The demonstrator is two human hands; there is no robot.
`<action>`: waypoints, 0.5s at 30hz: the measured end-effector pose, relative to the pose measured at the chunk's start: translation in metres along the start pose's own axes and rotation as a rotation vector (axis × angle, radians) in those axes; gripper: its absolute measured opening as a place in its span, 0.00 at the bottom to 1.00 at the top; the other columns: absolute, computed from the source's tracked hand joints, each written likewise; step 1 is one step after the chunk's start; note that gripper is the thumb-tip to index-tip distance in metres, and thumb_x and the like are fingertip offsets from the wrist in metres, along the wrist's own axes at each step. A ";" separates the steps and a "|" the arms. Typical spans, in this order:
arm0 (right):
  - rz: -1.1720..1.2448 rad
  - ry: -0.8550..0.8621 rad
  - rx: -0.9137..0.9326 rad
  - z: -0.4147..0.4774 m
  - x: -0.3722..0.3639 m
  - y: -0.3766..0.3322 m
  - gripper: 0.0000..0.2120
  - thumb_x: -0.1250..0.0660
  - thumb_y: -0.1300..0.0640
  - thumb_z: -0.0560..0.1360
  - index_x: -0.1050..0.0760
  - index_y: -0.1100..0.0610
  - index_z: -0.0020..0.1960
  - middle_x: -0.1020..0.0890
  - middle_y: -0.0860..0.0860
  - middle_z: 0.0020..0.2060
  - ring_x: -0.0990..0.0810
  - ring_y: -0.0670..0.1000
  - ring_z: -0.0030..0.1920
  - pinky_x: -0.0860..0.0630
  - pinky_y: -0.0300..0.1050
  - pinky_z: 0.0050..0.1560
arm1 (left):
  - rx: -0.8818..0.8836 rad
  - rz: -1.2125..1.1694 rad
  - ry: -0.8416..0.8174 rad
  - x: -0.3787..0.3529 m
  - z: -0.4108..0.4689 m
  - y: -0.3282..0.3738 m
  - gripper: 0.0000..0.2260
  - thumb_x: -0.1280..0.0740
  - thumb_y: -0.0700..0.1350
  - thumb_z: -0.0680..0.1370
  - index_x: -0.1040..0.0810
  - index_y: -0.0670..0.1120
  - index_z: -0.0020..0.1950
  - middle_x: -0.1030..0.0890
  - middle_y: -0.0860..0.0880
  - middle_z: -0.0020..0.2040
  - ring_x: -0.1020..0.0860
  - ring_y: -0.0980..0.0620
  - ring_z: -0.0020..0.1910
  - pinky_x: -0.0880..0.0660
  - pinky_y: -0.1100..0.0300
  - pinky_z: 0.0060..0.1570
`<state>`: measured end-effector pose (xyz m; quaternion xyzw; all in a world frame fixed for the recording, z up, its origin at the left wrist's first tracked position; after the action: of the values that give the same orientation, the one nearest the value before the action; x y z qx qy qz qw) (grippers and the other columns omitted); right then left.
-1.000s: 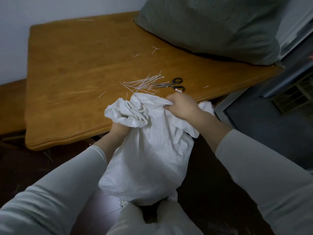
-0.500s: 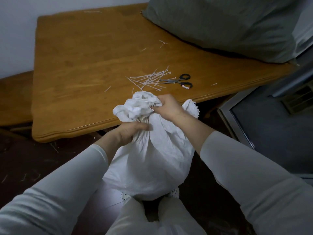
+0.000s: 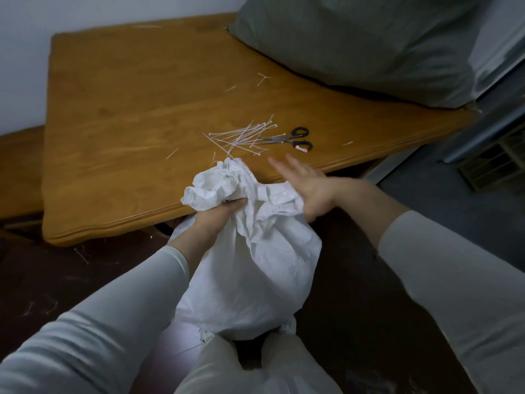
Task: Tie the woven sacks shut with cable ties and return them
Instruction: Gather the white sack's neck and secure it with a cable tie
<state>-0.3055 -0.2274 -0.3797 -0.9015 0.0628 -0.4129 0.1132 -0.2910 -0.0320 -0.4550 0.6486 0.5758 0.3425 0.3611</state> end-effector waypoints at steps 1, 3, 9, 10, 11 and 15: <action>-0.107 -0.018 -0.027 0.001 -0.013 0.002 0.66 0.23 0.64 0.60 0.74 0.37 0.70 0.74 0.50 0.72 0.69 0.55 0.74 0.60 0.62 0.74 | 0.000 0.001 0.002 -0.001 0.001 -0.001 0.28 0.26 0.43 0.70 0.32 0.46 0.68 0.26 0.50 0.62 0.27 0.49 0.59 0.30 0.54 0.61; -0.206 0.075 0.012 0.007 -0.041 -0.005 0.69 0.19 0.52 0.56 0.74 0.40 0.70 0.76 0.52 0.70 0.69 0.57 0.74 0.60 0.64 0.72 | 0.012 0.003 0.023 -0.001 0.002 -0.001 0.28 0.27 0.42 0.71 0.32 0.46 0.69 0.26 0.48 0.64 0.26 0.47 0.61 0.30 0.51 0.63; 0.282 0.531 -0.005 0.016 -0.046 -0.023 0.11 0.40 0.48 0.77 0.26 0.54 0.51 0.23 0.55 0.55 0.24 0.57 0.55 0.25 0.51 0.50 | -0.001 0.089 0.003 -0.004 0.001 0.003 0.21 0.31 0.43 0.74 0.30 0.46 0.66 0.25 0.48 0.58 0.26 0.49 0.57 0.28 0.59 0.53; 0.454 0.537 -0.064 0.014 -0.037 -0.026 0.12 0.41 0.48 0.77 0.26 0.53 0.42 0.21 0.55 0.47 0.22 0.57 0.50 0.27 0.49 0.46 | 0.002 0.115 -0.005 -0.003 0.001 0.003 0.18 0.32 0.43 0.75 0.29 0.46 0.64 0.24 0.48 0.56 0.25 0.49 0.56 0.28 0.59 0.51; 0.653 0.518 -0.136 0.012 -0.029 -0.027 0.13 0.41 0.48 0.78 0.27 0.53 0.38 0.21 0.54 0.42 0.21 0.57 0.48 0.28 0.48 0.43 | 0.013 0.133 -0.014 -0.002 0.000 0.002 0.16 0.33 0.44 0.76 0.28 0.46 0.63 0.25 0.48 0.56 0.26 0.48 0.57 0.29 0.58 0.51; 1.354 0.349 -0.363 0.019 -0.026 -0.025 0.12 0.41 0.51 0.78 0.26 0.58 0.56 0.21 0.56 0.48 0.21 0.57 0.50 0.26 0.46 0.45 | 0.051 0.076 -0.055 -0.004 -0.003 0.000 0.18 0.33 0.47 0.76 0.29 0.48 0.65 0.24 0.50 0.56 0.26 0.49 0.55 0.30 0.55 0.56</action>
<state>-0.3073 -0.1952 -0.4047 -0.5905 0.6924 -0.3731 0.1808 -0.2941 -0.0361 -0.4535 0.6884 0.5491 0.3232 0.3467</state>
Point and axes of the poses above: each hand's wrist, its own z-axis towards the middle knuckle, its own x-axis out of the back of the hand, y = z × x, the point moved 2 cm from there along z, towards the middle knuckle
